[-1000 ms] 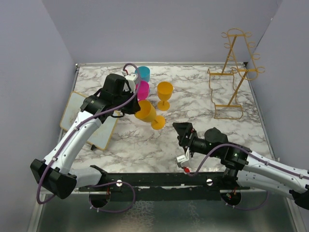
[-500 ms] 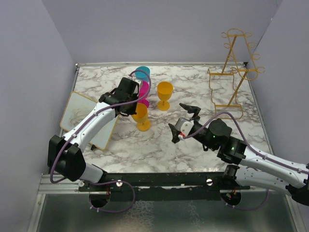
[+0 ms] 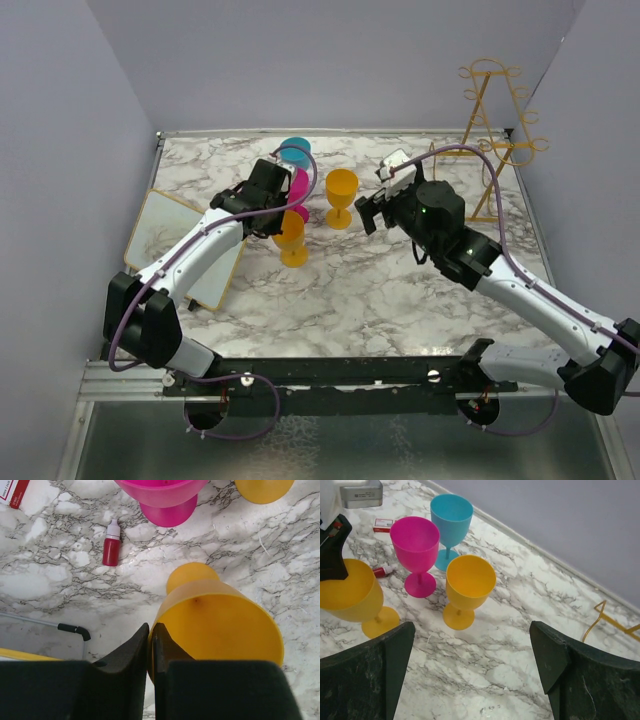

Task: Take the wine glass off the wine glass rack

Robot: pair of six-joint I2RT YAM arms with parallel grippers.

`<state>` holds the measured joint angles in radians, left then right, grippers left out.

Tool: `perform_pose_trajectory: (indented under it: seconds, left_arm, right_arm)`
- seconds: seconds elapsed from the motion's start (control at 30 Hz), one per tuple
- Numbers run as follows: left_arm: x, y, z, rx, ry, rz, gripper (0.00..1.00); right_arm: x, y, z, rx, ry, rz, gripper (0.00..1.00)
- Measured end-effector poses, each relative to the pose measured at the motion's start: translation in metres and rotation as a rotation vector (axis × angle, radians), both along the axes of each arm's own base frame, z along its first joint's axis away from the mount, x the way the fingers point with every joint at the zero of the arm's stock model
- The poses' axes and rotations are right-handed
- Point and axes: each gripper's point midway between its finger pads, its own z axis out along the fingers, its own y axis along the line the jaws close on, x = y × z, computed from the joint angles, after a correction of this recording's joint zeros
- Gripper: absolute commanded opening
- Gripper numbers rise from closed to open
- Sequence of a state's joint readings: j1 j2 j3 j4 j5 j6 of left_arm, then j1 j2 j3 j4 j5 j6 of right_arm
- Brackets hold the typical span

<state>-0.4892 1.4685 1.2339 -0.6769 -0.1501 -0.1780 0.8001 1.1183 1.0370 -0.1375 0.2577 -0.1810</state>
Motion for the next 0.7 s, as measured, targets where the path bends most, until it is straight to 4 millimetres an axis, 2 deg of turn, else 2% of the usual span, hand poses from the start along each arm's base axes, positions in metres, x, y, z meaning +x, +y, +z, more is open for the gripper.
perform_pose_trajectory:
  seconds: [0.07,0.17,0.33,0.43,0.57,0.7]
  left_arm:
    - [0.0,0.0,0.0,0.003,-0.002,-0.004,0.29]
    - [0.0,0.001,-0.001,0.009,0.003,-0.007,0.37]
    - [0.002,0.0,0.008,0.007,-0.009,-0.013,0.48]
    - [0.004,-0.001,0.02,-0.004,-0.03,-0.014,0.59]
    - [0.005,-0.001,0.053,-0.032,-0.091,-0.018,0.72]
    - [0.006,-0.002,0.115,-0.099,-0.231,-0.022,0.75]
  right_arm:
    - [0.006,-0.004,-0.004,0.03,0.048,-0.02,0.99]
    - [0.01,-0.005,0.002,0.078,0.086,-0.03,0.99]
    - [0.019,-0.009,0.028,0.157,0.106,-0.032,0.99]
    - [0.023,-0.014,0.045,0.188,0.115,-0.025,0.99]
    - [0.031,-0.028,0.07,0.246,0.125,-0.038,0.99]
    - [0.037,-0.049,0.091,0.313,0.139,-0.057,0.99]
